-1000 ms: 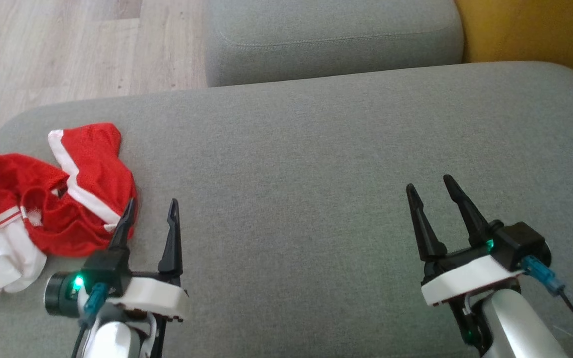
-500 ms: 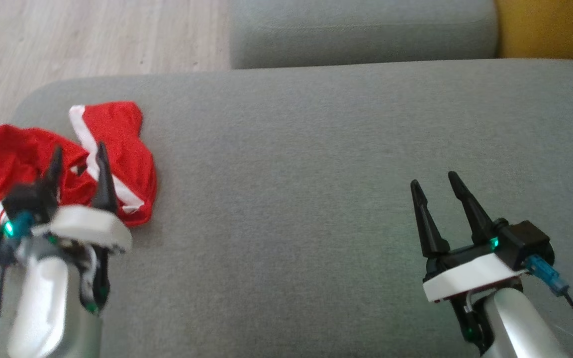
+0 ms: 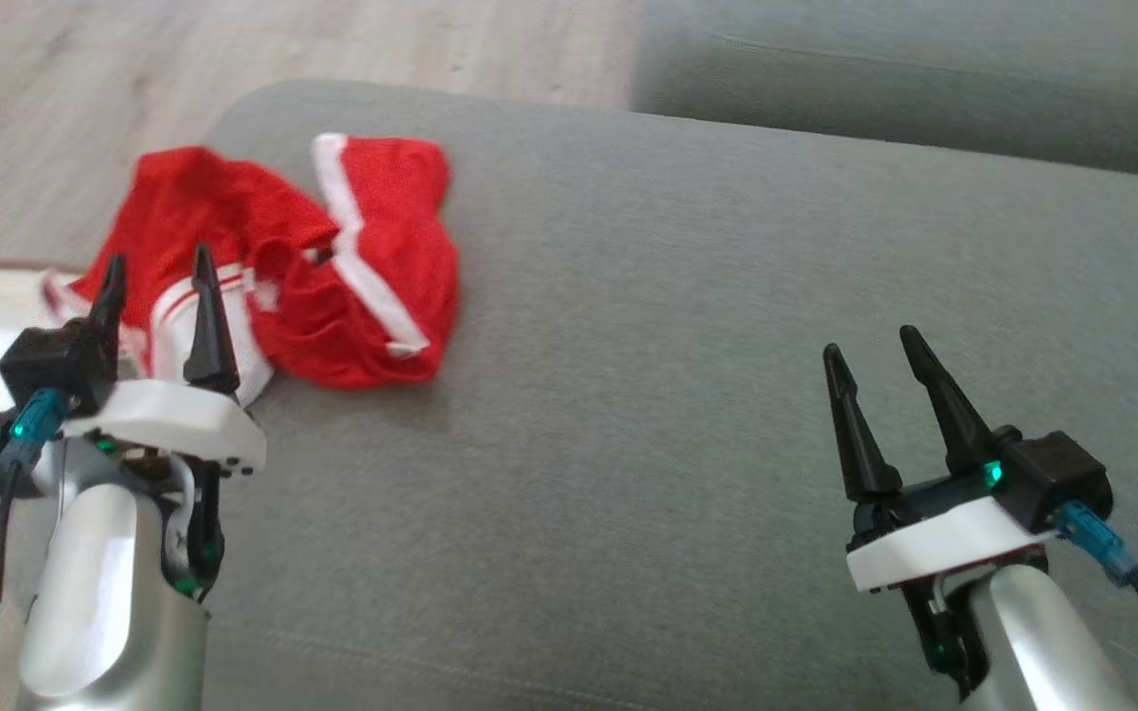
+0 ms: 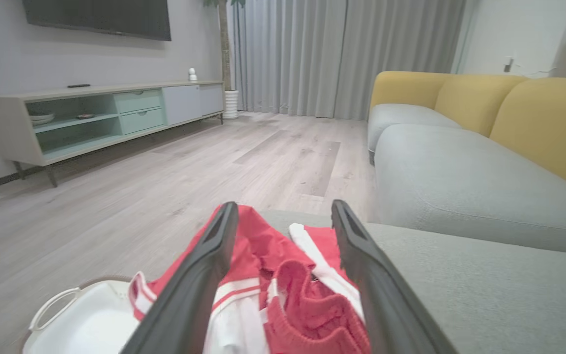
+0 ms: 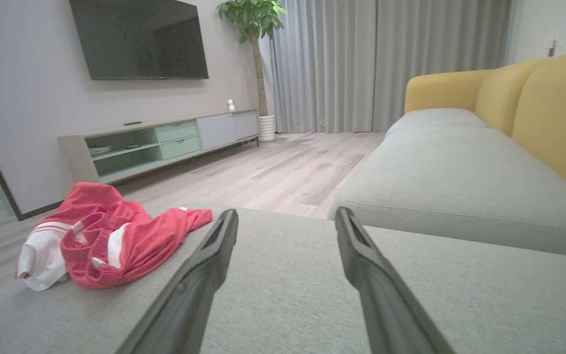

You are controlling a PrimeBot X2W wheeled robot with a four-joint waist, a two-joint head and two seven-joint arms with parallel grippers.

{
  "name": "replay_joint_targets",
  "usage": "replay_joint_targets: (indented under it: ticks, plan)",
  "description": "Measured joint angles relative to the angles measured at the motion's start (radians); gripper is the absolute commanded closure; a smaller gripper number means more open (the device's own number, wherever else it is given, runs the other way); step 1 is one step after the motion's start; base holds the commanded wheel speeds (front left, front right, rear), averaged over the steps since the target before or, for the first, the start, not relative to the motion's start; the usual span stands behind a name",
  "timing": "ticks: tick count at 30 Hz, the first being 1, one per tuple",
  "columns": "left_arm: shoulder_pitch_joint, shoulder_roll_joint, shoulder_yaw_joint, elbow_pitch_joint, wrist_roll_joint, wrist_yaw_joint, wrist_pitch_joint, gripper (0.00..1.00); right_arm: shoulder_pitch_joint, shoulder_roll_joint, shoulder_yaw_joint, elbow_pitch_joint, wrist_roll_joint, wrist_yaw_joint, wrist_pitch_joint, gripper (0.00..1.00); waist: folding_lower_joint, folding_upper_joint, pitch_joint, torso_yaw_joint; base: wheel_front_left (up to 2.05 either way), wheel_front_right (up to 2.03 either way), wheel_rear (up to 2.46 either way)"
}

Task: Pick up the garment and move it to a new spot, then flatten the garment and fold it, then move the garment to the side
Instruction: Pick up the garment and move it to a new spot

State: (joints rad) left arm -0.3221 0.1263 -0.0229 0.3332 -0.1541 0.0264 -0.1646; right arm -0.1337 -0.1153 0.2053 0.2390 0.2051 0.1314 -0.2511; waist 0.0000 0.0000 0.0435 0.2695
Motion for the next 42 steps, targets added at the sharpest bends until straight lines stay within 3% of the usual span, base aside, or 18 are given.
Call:
replay_joint_targets:
  ticks: [6,11,17,24,31,39,40,41,42]
  plan:
    - [0.013,0.002,0.000,0.010,0.000,0.000,0.000,0.00,-0.001,0.000,0.005,0.000,0.000,0.000,0.000,0.00,0.0000,0.0000,-0.003,0.083,0.00,0.00,0.00]
    - [0.013,0.007,0.000,0.013,-0.016,-0.001,0.007,0.00,-0.003,0.002,0.014,0.000,0.000,0.000,0.000,0.00,0.0000,0.0000,0.000,0.096,0.00,0.00,0.00]
    - [-0.033,0.021,-0.007,0.068,-0.066,-0.052,0.101,0.00,-0.005,-0.005,0.010,-0.001,0.000,0.000,0.000,0.00,0.0000,0.0000,0.024,0.070,0.00,0.00,0.00]
    - [-0.250,0.038,-0.030,0.239,-0.137,-0.116,0.288,0.00,-0.047,-0.021,0.009,-0.010,0.000,0.000,0.000,0.00,0.0000,0.0000,0.079,0.024,0.00,0.00,0.00]
    - [-0.393,0.067,-0.034,0.492,-0.183,-0.133,0.431,0.00,-0.087,-0.026,0.016,-0.012,0.000,0.000,-0.001,0.00,0.0000,0.0000,0.140,-0.044,0.00,0.00,0.00]
    - [-0.482,0.075,-0.035,0.708,-0.226,-0.146,0.515,0.00,-0.110,-0.028,0.016,-0.012,0.005,0.000,-0.001,0.00,0.0002,0.0000,0.195,-0.120,0.00,0.00,0.00]
    - [-0.487,0.077,-0.036,0.725,-0.226,-0.146,0.515,0.10,-0.111,-0.028,0.015,-0.012,0.005,0.000,-0.001,0.00,0.0002,0.0000,0.198,-0.126,0.00,0.00,0.00]
    - [-0.491,0.078,-0.036,0.741,-0.226,-0.147,0.515,0.51,-0.111,-0.028,0.016,-0.011,0.005,0.000,-0.001,0.00,0.0002,0.0000,0.201,-0.130,0.00,0.00,0.00]
    - [-0.492,0.079,-0.037,0.755,-0.226,-0.147,0.514,0.85,-0.111,-0.028,0.016,-0.011,0.005,0.000,-0.001,0.00,0.0002,0.0000,0.202,-0.133,0.00,0.00,0.00]
